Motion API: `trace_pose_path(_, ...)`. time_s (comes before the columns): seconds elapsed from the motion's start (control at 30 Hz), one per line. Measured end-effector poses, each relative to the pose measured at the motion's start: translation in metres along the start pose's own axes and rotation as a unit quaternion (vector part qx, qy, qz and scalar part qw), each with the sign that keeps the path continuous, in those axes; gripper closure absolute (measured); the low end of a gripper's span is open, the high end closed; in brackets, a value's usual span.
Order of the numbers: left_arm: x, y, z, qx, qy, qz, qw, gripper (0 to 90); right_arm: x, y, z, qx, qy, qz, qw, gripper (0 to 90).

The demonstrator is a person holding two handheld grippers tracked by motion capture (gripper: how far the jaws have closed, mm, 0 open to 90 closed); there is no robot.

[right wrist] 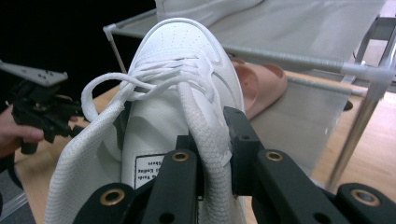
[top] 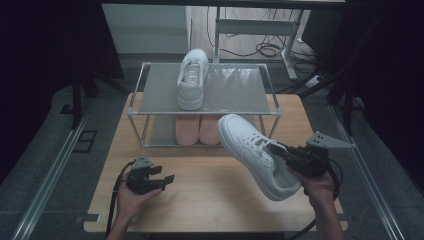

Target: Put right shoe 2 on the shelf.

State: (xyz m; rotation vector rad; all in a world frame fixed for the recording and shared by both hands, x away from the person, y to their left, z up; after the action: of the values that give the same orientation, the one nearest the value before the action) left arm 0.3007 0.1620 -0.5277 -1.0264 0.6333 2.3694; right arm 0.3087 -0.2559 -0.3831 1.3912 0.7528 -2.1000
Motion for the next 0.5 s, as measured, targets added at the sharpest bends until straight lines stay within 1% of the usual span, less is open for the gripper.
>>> trace_pose_path(0.2, 0.000, 0.000, 0.000, -0.003, 0.004, 0.003, 1.0000, 36.2, -0.016, -0.001, -0.003, 0.003, 0.014, -0.001, 0.9999, 82.2)
trace_pose_path(0.33, 0.000, 0.000, 0.001, -0.002, 0.005, 0.003, 1.0000, 36.3, -0.026, -0.001, -0.008, 0.005, 0.014, -0.003, 0.9999, 82.2)
trace_pose_path(0.37, 0.000, 0.000, 0.000, -0.002, 0.005, 0.000, 1.0000, 36.3, -0.029, -0.001, -0.010, 0.006, 0.014, -0.003, 0.9999, 82.2)
trace_pose_path(0.5, 0.000, 0.000, 0.000, -0.001, 0.005, 0.003, 1.0000, 36.3, -0.040, 0.002, -0.017, 0.012, 0.014, -0.005, 0.9998, 82.2)
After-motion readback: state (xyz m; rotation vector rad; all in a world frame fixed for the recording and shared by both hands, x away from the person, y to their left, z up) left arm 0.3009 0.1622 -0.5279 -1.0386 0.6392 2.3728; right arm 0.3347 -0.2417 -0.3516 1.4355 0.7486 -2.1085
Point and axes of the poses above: each handheld gripper's, and its own axes: z roughly backward along the jaws, x roughly out of its underside, y roughly to its right, the point moved 4 cm from there along -z, roughly forward along the jaws, and after that the axes turned 2 degrees about y, right-handed, at the moved point
